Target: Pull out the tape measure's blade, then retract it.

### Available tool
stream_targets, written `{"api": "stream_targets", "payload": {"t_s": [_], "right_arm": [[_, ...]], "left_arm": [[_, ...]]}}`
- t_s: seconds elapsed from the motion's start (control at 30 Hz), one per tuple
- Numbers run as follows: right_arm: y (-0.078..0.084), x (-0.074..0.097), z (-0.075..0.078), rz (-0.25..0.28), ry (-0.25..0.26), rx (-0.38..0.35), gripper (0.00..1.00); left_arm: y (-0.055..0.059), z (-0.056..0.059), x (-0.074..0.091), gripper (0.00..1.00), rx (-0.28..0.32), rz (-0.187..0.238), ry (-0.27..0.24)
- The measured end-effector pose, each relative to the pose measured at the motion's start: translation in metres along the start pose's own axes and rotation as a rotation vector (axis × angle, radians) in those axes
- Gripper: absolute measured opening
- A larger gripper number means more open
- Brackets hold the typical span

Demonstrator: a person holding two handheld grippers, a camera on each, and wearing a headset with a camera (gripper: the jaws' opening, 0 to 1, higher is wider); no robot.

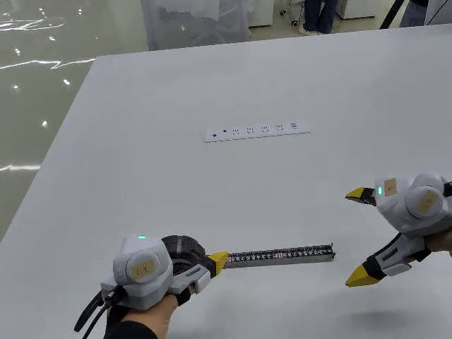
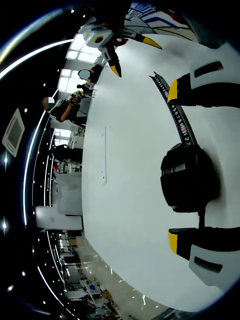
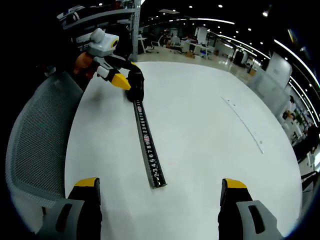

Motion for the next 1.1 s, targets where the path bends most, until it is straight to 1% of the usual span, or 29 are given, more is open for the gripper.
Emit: {"api": "stream_targets", "payload": {"t_s": [0.03, 0.1, 0.13, 0.17, 0.23, 0.3, 0.33, 0.37, 0.4, 0.43, 0.47, 0.5, 0.53, 0.57, 0.63, 0.67, 0.73, 0.77, 0.8, 0.87, 0.97, 1.03, 1.1], "right_arm": [[-0.001, -0.002, 0.001, 0.001, -0.009, 0.004, 0.99], [-0.001, -0.004, 0.002, 0.001, -0.019, 0.012, 0.99], [-0.001, -0.005, 0.003, -0.002, -0.028, 0.019, 0.99], [0.000, -0.006, 0.004, -0.003, -0.027, 0.019, 0.99], [-0.001, -0.008, 0.006, -0.005, -0.030, 0.016, 0.99], [0.000, -0.009, 0.008, -0.006, -0.033, 0.012, 0.99], [0.000, -0.010, 0.008, -0.007, -0.035, 0.011, 0.97], [0.001, -0.011, 0.009, -0.013, -0.038, 0.015, 0.94], [0.002, -0.013, 0.010, -0.015, -0.038, 0.012, 0.93], [0.002, -0.015, 0.010, -0.008, -0.043, -0.009, 0.93], [0.002, -0.016, 0.010, -0.002, -0.056, -0.035, 0.94], [0.003, -0.017, 0.011, -0.005, -0.058, -0.031, 0.91], [0.004, -0.018, 0.013, -0.013, -0.050, -0.003, 0.87], [0.006, -0.019, 0.013, -0.023, -0.048, 0.007, 0.84], [0.006, -0.021, 0.015, -0.018, -0.058, -0.005, 0.80], [0.007, -0.022, 0.016, -0.016, -0.055, -0.006, 0.78], [0.009, -0.023, 0.018, -0.017, -0.060, -0.006, 0.73], [0.010, -0.024, 0.018, -0.020, -0.059, -0.005, 0.70], [0.011, -0.026, 0.018, -0.028, -0.062, 0.003, 0.68], [0.013, -0.028, 0.017, -0.038, -0.068, 0.021, 0.63], [0.014, -0.031, 0.014, -0.058, -0.088, 0.052, 0.56], [0.016, -0.033, 0.012, -0.070, -0.102, 0.075, 0.53], [0.015, -0.035, 0.011, -0.079, -0.111, 0.085, 0.50]], "left_arm": [[0.001, 0.001, -0.001, 0.99, 0.007, -0.006, 0.009], [0.002, 0.003, -0.002, 0.99, -0.017, -0.007, 0.019], [0.004, 0.009, -0.003, 0.99, 0.007, -0.014, 0.090], [0.005, 0.010, -0.004, 0.99, 0.032, -0.020, 0.096], [0.006, 0.010, -0.005, 0.99, 0.001, -0.031, 0.079], [0.006, 0.008, -0.006, 0.99, 0.009, -0.033, 0.069], [0.005, 0.008, -0.006, 0.99, 0.015, -0.033, 0.069], [0.004, 0.007, -0.006, 0.99, 0.015, -0.027, 0.060], [0.003, 0.007, -0.006, 0.99, 0.013, -0.019, 0.059], [0.002, 0.005, -0.006, 0.99, -0.001, -0.010, 0.042], [0.001, 0.004, -0.007, 0.99, -0.006, -0.004, 0.043], [0.002, 0.005, -0.008, 0.99, -0.004, -0.015, 0.042], [0.003, 0.004, -0.009, 0.99, -0.005, -0.017, 0.037], [0.003, 0.003, -0.009, 0.99, -0.007, -0.020, 0.032], [0.003, 0.002, -0.011, 0.99, 0.007, -0.020, 0.021], [0.003, 0.000, -0.011, 0.99, 0.001, -0.016, 0.012], [0.000, 0.001, -0.010, 0.98, -0.019, 0.031, 0.022], [-0.002, 0.002, -0.010, 0.98, -0.033, 0.047, 0.026], [-0.001, 0.003, -0.011, 0.99, -0.037, 0.041, 0.042], [0.001, 0.001, -0.012, 0.99, -0.070, 0.021, 0.033], [0.001, -0.002, -0.012, 0.99, -0.056, 0.019, 0.021], [0.003, -0.003, -0.013, 0.99, -0.041, 0.013, 0.023], [0.003, -0.003, -0.012, 0.99, -0.041, 0.014, 0.018]]}}
Point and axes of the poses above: the centre of the closed fingertips' face, and the gripper's own axes: x roughly backward along the fingers, z roughly to its right, y roughly out of its underside, the point moved 8 cm from there along x, roughly backward along the fingers, and after that the axes turned 3 degrees about x, right-handed, at the moved point
